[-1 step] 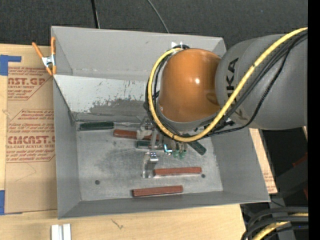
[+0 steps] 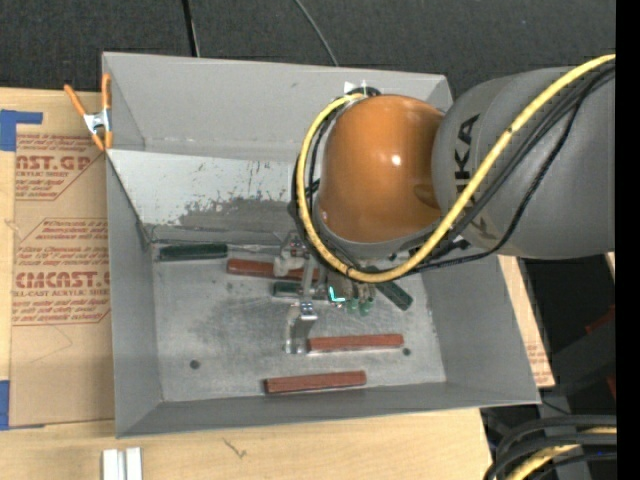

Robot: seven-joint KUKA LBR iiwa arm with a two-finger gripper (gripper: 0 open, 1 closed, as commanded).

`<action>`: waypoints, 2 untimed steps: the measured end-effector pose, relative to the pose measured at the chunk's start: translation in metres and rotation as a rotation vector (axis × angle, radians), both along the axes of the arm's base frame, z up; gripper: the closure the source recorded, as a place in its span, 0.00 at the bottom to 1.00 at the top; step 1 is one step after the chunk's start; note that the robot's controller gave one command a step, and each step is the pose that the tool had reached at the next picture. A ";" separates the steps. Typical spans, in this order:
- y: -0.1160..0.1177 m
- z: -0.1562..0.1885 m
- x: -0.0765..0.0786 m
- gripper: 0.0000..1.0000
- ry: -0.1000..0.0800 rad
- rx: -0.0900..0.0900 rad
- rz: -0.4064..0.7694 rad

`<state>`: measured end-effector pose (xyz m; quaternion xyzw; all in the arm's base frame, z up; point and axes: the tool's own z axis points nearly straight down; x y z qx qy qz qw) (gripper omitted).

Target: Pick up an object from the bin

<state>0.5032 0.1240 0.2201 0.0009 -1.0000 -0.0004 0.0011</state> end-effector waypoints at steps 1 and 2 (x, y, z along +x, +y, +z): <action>-0.002 0.014 -0.006 0.00 -0.001 -0.001 0.090; -0.019 -0.027 -0.008 0.00 -0.011 0.001 0.138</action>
Offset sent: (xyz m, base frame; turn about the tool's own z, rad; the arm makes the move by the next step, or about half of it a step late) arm -0.0156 -0.0532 -0.1460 -0.1034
